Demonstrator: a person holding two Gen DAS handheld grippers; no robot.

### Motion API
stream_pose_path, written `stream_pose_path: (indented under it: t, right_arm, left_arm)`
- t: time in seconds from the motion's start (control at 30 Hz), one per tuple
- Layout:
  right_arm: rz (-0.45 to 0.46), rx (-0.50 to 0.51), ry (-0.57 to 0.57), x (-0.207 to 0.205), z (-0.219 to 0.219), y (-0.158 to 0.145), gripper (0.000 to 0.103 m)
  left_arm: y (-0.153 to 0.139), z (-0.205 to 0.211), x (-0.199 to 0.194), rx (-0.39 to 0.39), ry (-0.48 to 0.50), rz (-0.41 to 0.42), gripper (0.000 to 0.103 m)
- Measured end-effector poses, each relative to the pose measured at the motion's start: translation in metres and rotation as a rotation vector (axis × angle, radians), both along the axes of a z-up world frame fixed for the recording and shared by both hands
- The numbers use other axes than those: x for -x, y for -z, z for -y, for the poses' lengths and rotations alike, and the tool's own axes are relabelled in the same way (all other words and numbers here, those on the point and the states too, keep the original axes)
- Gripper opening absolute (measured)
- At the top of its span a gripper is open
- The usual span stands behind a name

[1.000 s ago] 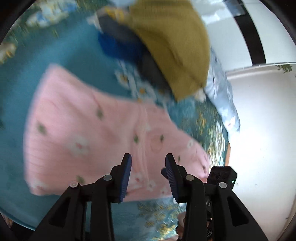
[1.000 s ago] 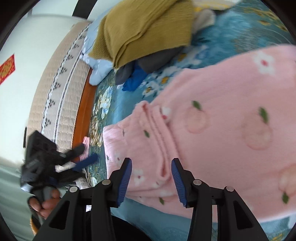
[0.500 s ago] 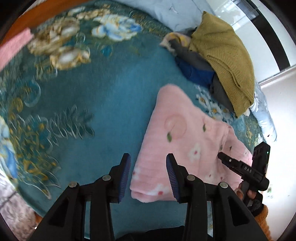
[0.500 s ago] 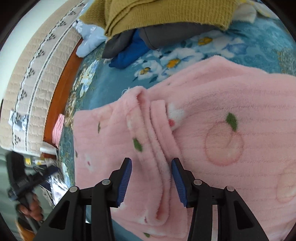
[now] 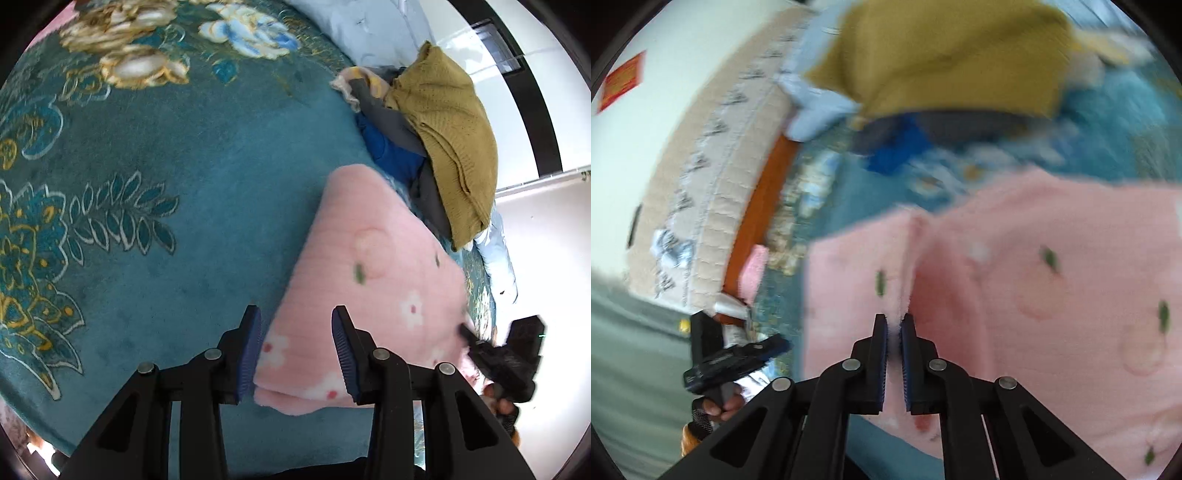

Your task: Fold clothes

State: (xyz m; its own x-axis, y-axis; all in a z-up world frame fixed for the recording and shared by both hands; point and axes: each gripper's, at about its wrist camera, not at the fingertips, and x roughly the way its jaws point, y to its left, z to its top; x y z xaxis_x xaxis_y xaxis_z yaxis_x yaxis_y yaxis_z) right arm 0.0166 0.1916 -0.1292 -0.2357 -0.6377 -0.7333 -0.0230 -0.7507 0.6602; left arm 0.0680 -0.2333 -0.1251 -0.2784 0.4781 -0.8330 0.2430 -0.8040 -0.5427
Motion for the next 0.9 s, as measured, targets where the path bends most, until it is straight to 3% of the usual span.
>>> stream_pose_path:
  t: [0.1, 0.23, 0.3, 0.37, 0.57, 0.73, 0.77, 0.8, 0.87, 0.9]
  right_arm:
    - [0.045, -0.044, -0.023, -0.001, 0.003, 0.02, 0.012]
    - [0.019, -0.061, -0.012, -0.002, 0.001, 0.016, 0.017]
    - [0.005, -0.067, -0.007, -0.003, -0.003, 0.013, 0.045]
    - [0.013, -0.075, 0.0, -0.003, -0.007, 0.014, 0.055]
    - [0.131, -0.004, 0.024, 0.003, -0.006, 0.044, 0.056]
    - [0.14, 0.033, 0.085, 0.007, -0.002, 0.047, 0.055]
    - [0.147, 0.038, 0.096, 0.007, -0.002, 0.047, 0.05]
    - [0.153, 0.04, 0.106, 0.007, -0.001, 0.047, 0.036]
    - [0.145, 0.047, 0.105, 0.006, 0.001, 0.041, 0.016]
    - [0.12, 0.054, 0.098, 0.005, 0.002, 0.034, 0.015]
  left_arm:
    - [0.002, -0.008, 0.003, 0.004, 0.04, -0.001, 0.041]
    - [0.002, -0.018, 0.009, 0.033, 0.1, -0.007, 0.046]
    - [0.002, -0.021, 0.014, 0.046, 0.121, -0.006, 0.046]
    - [0.003, -0.022, 0.018, 0.046, 0.124, -0.009, 0.046]
    - [0.004, -0.023, 0.021, 0.001, 0.104, -0.028, 0.046]
    - [0.005, -0.025, 0.025, -0.024, 0.103, -0.04, 0.046]
    - [0.006, -0.024, 0.026, -0.029, 0.096, -0.04, 0.046]
    - [0.007, -0.022, 0.027, -0.032, 0.09, -0.039, 0.046]
    - [0.01, -0.02, 0.025, -0.037, 0.073, -0.035, 0.046]
    - [0.01, -0.02, 0.025, -0.038, 0.065, -0.035, 0.046]
